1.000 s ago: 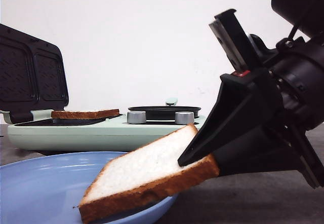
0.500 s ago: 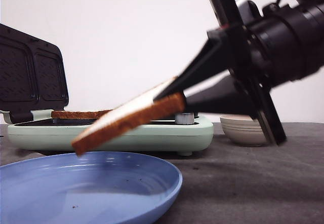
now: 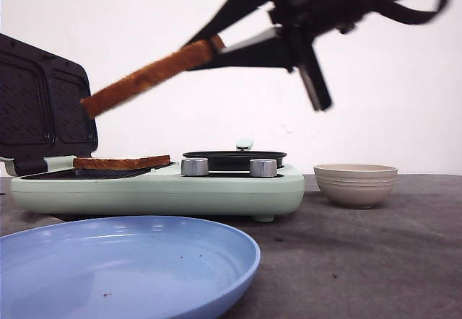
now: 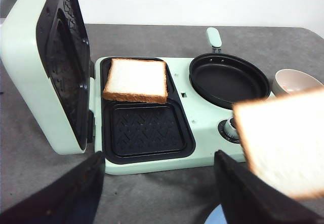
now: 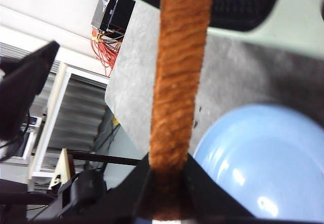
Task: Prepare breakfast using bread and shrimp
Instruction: 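Grasp the bread slice with the right gripper and lift it toward the press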
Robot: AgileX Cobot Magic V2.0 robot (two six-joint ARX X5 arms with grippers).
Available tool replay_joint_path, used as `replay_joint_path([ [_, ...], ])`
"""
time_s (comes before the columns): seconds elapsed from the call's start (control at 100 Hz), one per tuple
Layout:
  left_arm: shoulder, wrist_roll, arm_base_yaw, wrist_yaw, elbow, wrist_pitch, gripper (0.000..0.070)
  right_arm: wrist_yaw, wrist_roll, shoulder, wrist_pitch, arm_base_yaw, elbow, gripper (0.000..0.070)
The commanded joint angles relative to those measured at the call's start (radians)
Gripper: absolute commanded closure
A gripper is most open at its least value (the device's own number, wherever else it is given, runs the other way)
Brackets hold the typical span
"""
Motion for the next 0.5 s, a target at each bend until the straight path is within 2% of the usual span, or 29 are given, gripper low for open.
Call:
replay_joint_path([
  [0.0, 0.003, 0.009, 0.0, -0.003, 0.006, 0.012, 0.035, 0.003, -0.061, 0.06, -0.014, 0.008, 0.075, 0.07],
  [0.16, 0.003, 0.009, 0.0, -0.002, 0.006, 0.012, 0.035, -0.01, -0.095, 0.221, -0.063, 0.009, 0.253, 0.07],
  [0.49, 0.003, -0.001, 0.0, -0.002, 0.006, 0.012, 0.035, -0.009, -0.096, 0.541, -0.13, 0.009, 0.608, 0.07],
])
